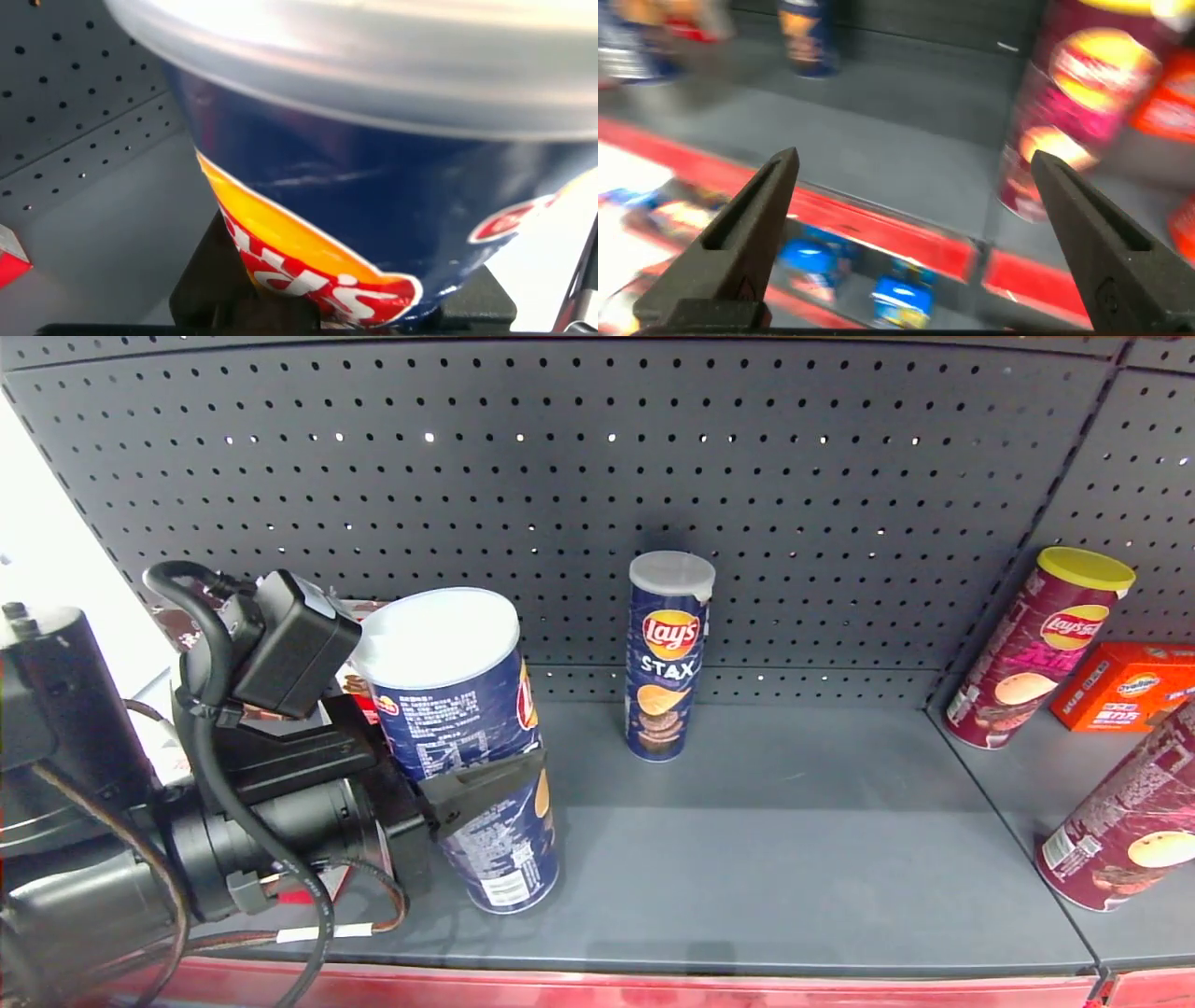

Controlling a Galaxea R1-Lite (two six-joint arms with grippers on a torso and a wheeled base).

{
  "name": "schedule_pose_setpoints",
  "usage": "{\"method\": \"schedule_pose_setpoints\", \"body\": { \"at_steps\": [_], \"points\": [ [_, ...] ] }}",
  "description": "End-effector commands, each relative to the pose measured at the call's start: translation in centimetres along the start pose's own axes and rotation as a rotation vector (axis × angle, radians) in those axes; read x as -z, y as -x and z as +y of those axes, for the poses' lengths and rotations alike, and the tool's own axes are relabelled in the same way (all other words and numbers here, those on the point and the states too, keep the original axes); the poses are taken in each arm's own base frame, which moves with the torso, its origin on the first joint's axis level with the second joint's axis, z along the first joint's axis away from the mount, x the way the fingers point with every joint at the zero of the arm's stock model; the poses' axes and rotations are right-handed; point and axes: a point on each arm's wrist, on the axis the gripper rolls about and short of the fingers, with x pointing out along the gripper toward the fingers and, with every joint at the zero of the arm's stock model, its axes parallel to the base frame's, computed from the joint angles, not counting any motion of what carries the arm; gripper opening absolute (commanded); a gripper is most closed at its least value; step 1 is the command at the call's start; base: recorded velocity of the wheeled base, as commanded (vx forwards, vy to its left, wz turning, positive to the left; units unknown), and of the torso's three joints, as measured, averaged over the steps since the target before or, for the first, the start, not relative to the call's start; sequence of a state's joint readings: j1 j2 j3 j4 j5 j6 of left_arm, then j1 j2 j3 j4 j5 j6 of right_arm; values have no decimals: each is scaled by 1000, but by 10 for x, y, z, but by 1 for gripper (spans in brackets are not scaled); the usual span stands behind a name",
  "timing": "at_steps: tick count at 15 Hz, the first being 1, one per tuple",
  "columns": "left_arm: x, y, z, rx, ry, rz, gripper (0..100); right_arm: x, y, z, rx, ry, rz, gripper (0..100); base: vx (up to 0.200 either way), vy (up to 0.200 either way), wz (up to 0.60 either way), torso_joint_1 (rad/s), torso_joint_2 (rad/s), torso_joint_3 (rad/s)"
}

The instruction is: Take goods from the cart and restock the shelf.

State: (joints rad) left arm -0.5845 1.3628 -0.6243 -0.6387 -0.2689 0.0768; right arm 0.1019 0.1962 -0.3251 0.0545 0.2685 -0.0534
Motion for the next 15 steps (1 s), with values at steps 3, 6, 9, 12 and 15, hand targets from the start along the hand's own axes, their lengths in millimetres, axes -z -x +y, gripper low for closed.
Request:
{"method": "schedule_pose_setpoints", "body": {
  "at_steps": [3, 6, 9, 12, 15],
  "points": [
    [1, -3, 1, -1, 1, 7, 0, -40, -31, -7, -184, -12, 62, 100, 0, 0, 0, 0, 0, 0],
    [4, -1, 4, -15, 6, 15, 0, -66, -59, -14, -253, 6, 98, 100, 0, 0, 0, 0, 0, 0],
    [5, 0, 6, -25, 8, 19, 0, -75, -87, -17, -345, 10, 91, 100, 0, 0, 0, 0, 0, 0],
    [6, 0, 7, -28, 9, 22, 0, -79, -111, -12, -444, -2, 133, 100, 0, 0, 0, 0, 0, 0],
    [7, 0, 7, -31, 10, 25, 0, -86, -142, -2, -505, 3, 143, 100, 0, 0, 0, 0, 0, 0]
  ]
}}
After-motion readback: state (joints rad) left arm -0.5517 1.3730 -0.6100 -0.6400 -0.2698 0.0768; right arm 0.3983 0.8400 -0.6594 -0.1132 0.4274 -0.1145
